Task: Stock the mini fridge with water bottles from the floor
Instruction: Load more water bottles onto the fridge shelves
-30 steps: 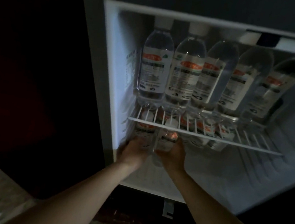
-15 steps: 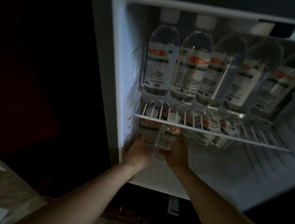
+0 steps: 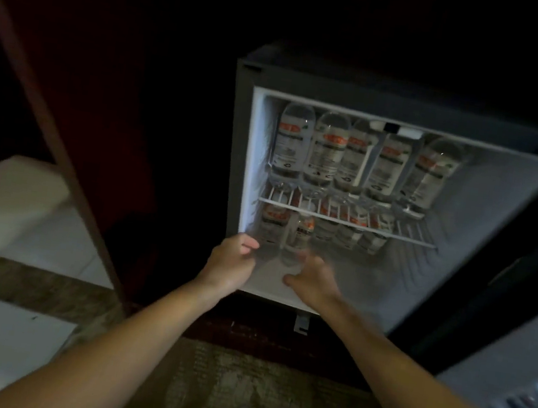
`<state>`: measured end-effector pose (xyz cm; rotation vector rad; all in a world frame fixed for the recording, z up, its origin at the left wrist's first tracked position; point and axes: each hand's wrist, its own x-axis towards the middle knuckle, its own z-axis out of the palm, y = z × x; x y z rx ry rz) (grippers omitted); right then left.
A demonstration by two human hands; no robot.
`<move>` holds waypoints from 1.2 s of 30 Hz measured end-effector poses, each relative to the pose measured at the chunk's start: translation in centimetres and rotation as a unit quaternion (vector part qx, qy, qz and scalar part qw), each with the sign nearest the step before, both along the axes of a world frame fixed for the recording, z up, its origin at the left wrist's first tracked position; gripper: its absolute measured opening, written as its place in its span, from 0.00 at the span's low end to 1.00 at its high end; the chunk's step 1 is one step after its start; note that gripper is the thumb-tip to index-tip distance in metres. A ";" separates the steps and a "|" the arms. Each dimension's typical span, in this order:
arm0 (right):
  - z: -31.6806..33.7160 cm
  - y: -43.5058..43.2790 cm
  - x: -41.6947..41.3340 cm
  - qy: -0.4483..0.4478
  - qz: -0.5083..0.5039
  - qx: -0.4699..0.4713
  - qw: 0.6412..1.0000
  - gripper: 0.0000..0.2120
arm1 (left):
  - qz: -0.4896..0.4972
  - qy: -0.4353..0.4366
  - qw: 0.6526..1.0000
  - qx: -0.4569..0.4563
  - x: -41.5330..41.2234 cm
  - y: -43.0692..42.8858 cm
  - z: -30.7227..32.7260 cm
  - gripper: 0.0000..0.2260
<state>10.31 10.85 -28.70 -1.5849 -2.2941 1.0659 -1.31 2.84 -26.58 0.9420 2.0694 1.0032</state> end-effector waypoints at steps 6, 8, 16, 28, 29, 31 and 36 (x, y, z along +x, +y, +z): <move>11.3 -11.2 -0.2 0.112 0.086 0.073 0.987 0.20 | 0.052 0.046 0.996 0.061 -0.6 -11.6 9.5 0.09; 13.9 -15.4 -0.3 0.156 0.102 0.080 0.979 0.17 | 0.075 0.065 0.991 0.087 -0.9 -15.8 11.5 0.10; 14.0 -33.8 -2.3 0.237 0.154 -0.055 0.958 0.03 | 0.180 0.082 0.978 0.068 -0.9 -35.3 10.4 0.10; 2.2 -56.2 -7.2 0.067 0.296 -0.235 0.923 0.10 | 0.422 -0.016 0.902 -0.084 -0.5 -59.6 -4.0 0.10; 1.4 -57.1 -7.3 0.051 0.304 -0.240 0.921 0.10 | 0.433 -0.020 0.897 -0.090 -0.6 -60.7 -4.8 0.10; -0.3 -59.5 -7.8 0.018 0.316 -0.259 0.912 0.10 | 0.457 -0.015 0.881 -0.119 -1.4 -63.7 -6.5 0.12; -2.5 -61.2 -8.6 -0.043 0.329 -0.255 0.908 0.12 | 0.425 0.015 0.881 -0.206 -5.3 -66.7 -10.2 0.20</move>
